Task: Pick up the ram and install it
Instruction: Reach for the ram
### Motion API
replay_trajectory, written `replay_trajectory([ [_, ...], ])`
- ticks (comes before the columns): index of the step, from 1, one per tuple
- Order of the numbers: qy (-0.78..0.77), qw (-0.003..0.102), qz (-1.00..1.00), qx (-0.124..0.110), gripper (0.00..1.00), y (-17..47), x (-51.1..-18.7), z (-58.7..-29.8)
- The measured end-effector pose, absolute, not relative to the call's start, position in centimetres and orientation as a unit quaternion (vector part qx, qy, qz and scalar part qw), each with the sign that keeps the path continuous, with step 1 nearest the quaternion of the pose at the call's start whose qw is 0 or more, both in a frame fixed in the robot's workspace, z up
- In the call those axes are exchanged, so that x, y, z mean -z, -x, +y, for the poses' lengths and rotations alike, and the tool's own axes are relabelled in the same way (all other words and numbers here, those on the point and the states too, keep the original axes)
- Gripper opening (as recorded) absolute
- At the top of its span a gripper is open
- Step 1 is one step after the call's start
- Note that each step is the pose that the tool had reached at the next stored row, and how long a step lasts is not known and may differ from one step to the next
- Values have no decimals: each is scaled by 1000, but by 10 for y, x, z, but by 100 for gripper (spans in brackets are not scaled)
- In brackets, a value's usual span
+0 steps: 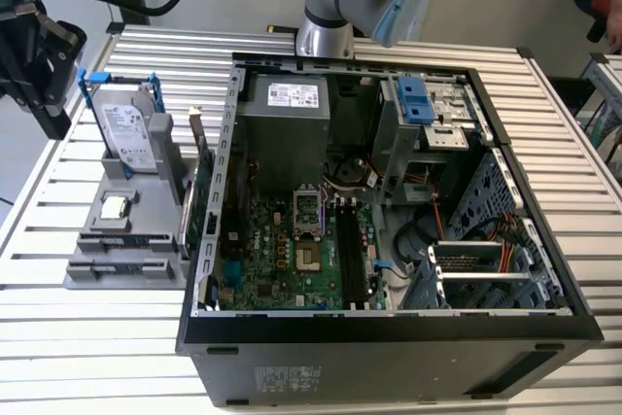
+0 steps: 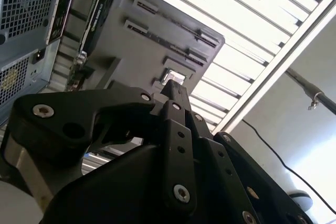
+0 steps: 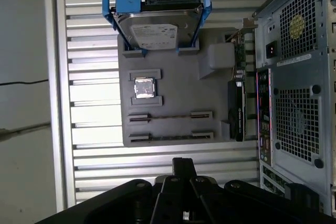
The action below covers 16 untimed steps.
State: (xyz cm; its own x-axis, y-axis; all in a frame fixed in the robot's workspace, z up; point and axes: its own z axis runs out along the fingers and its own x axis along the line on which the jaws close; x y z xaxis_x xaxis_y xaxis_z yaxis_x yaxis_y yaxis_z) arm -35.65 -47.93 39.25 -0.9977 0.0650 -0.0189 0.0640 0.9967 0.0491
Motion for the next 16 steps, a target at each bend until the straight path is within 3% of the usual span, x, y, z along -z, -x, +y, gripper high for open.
replay_trajectory([
  [16, -4, 10, 1000, -24, 0, 357, -392, -479],
])
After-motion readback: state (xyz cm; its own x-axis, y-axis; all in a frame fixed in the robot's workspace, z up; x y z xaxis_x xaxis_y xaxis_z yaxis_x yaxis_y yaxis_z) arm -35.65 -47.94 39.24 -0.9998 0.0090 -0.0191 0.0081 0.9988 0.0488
